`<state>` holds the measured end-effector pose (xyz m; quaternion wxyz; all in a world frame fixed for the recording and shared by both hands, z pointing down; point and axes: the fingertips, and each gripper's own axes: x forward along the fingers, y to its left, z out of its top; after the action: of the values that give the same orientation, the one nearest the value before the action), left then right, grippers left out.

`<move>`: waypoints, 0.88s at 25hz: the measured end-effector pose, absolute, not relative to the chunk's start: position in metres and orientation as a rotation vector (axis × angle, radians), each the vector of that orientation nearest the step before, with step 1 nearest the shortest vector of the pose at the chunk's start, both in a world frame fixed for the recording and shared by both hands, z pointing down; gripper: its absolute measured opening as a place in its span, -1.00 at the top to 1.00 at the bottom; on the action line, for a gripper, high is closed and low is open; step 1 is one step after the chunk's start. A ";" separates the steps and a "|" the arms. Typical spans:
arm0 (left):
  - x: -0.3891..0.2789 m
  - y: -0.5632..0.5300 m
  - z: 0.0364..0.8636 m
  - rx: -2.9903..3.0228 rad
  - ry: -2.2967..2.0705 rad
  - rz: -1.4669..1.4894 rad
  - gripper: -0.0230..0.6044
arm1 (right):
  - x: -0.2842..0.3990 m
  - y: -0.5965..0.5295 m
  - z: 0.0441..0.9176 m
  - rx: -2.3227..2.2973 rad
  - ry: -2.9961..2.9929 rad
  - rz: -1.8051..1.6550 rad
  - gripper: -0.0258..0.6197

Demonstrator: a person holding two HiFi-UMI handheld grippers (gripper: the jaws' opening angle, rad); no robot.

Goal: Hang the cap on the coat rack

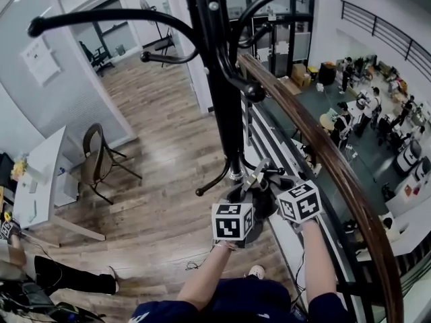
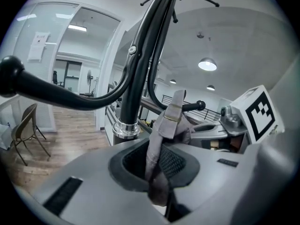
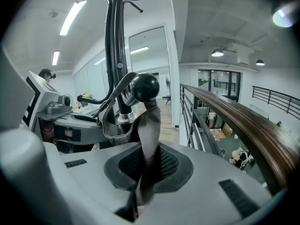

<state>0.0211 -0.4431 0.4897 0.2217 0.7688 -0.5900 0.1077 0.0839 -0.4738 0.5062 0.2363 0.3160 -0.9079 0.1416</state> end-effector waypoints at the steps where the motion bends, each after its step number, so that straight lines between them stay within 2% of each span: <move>1: 0.021 -0.443 0.491 2.123 -1.631 0.296 0.78 | 0.083 -0.474 0.507 0.864 -2.490 0.388 0.83; 11: 0.013 -0.438 0.514 2.056 -1.616 0.299 0.78 | 0.070 -0.475 0.527 0.794 -2.473 0.380 0.83; 22: 0.014 -0.441 0.533 2.025 -1.619 0.333 0.78 | 0.066 -0.477 0.546 0.788 -2.542 0.540 0.82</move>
<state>0.0140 -0.4411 0.5329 0.2605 0.7479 -0.5980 0.1228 0.0663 -0.4768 0.5464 0.2114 0.2835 -0.9150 0.1944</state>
